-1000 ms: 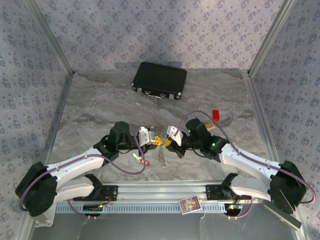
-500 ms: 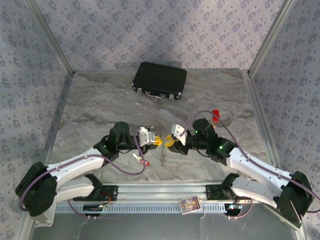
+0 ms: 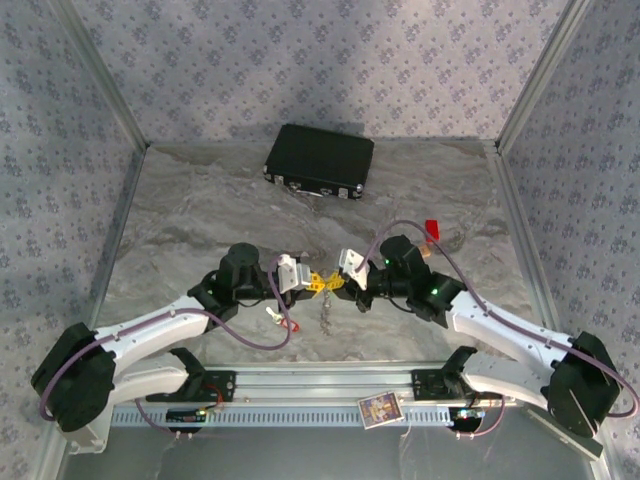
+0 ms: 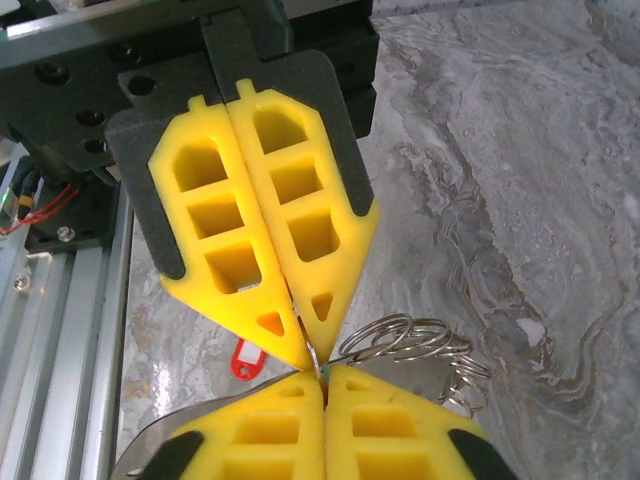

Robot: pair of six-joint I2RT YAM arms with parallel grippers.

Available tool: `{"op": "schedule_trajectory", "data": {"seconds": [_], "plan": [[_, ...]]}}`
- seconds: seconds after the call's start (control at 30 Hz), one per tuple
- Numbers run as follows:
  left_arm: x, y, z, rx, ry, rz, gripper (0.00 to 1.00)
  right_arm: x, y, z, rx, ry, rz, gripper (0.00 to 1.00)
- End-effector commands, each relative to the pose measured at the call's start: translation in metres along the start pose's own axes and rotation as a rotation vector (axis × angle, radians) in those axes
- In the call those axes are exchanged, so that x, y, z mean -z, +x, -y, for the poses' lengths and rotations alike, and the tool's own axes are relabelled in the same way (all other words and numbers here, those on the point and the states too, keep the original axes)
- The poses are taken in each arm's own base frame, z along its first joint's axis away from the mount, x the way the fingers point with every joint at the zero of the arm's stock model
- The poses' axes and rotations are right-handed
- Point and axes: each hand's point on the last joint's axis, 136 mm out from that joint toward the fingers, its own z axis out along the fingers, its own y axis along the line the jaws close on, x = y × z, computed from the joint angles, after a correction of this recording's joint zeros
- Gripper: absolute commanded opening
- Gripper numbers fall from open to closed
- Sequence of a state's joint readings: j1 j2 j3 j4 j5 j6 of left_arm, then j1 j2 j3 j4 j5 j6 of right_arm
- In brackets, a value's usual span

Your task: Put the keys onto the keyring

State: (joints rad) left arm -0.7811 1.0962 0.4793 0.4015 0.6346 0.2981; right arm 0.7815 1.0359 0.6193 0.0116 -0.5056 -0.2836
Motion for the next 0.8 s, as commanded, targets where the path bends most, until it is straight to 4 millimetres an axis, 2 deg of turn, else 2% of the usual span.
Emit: {"op": "schedule_trajectory", "data": {"seconds": [0.0, 0.03, 0.1, 0.17, 0.4, 0.5, 0.63, 0.7, 0.77], "plan": [[-0.001, -0.022, 0.007, -0.062, 0.038, 0.071, 0.0, 0.0, -0.012, -0.001, 0.022, -0.019, 0.032, 0.0], [-0.001, -0.02, 0.004, -0.052, 0.027, 0.053, 0.05, 0.001, -0.012, -0.001, 0.027, -0.019, 0.023, 0.0], [-0.002, -0.013, 0.001, -0.036, 0.017, 0.002, 0.24, 0.003, -0.012, -0.002, 0.044, -0.017, -0.001, 0.0], [-0.001, -0.005, 0.001, -0.036, 0.014, -0.049, 0.29, 0.005, -0.011, -0.001, 0.064, -0.017, -0.038, 0.0], [0.003, 0.005, 0.003, -0.06, 0.02, -0.137, 0.2, 0.007, -0.007, -0.005, 0.147, -0.049, -0.185, 0.0], [0.002, 0.005, 0.002, -0.062, 0.021, -0.137, 0.14, 0.007, -0.009, -0.008, 0.179, -0.067, -0.219, 0.0], [0.001, 0.002, 0.001, -0.064, 0.023, -0.13, 0.01, 0.005, -0.012, -0.011, 0.208, -0.086, -0.245, 0.0], [0.001, 0.0, 0.002, -0.063, 0.024, -0.124, 0.0, 0.005, -0.015, -0.012, 0.205, -0.096, -0.231, 0.0], [0.002, -0.001, 0.002, -0.059, 0.024, -0.111, 0.0, 0.006, -0.018, -0.01, 0.179, -0.081, -0.185, 0.21]]}}
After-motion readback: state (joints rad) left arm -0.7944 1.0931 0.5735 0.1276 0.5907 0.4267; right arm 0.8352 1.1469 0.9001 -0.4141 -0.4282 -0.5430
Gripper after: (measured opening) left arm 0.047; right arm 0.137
